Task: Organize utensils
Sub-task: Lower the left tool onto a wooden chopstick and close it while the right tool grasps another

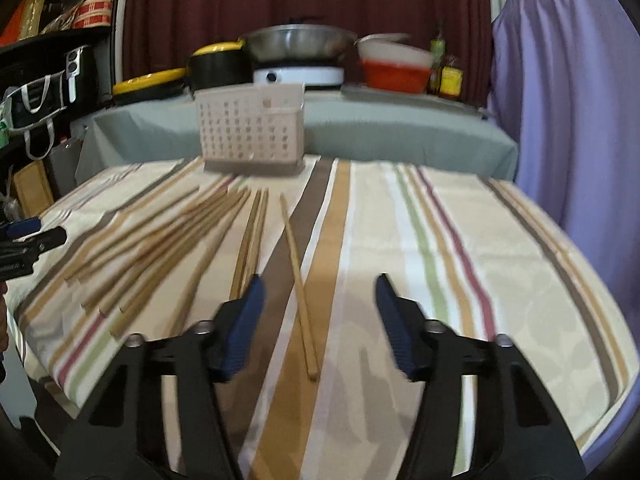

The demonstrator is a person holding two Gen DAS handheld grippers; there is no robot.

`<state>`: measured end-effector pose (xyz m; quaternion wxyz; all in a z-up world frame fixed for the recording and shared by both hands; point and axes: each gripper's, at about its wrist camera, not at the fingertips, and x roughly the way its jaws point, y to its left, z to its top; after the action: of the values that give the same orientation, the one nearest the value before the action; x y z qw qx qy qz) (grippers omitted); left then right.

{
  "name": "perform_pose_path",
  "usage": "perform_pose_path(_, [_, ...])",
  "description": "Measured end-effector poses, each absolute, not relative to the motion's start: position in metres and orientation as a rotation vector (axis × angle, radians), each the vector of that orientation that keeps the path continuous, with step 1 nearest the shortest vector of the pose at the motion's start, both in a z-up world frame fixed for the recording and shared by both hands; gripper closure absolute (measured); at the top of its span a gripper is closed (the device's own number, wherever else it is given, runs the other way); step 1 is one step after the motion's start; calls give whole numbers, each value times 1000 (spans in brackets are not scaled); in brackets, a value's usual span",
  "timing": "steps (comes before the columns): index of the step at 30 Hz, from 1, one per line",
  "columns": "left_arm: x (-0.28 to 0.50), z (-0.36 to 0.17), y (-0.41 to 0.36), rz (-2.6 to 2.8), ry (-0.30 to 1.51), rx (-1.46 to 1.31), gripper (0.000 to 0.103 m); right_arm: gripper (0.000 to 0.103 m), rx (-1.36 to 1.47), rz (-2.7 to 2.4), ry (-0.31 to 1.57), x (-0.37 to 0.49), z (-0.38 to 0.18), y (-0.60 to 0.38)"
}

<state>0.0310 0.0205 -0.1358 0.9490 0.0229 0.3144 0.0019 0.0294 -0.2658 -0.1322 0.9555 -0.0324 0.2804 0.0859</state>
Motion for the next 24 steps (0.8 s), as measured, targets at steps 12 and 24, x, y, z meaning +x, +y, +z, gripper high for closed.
perform_pose_path(12, [37, -165, 22, -49, 716, 64, 50, 70, -41, 203, 618, 32, -161, -276])
perform_pose_path(24, [27, -172, 16, -90, 680, 89, 72, 75, -42, 224, 608, 28, -164, -274])
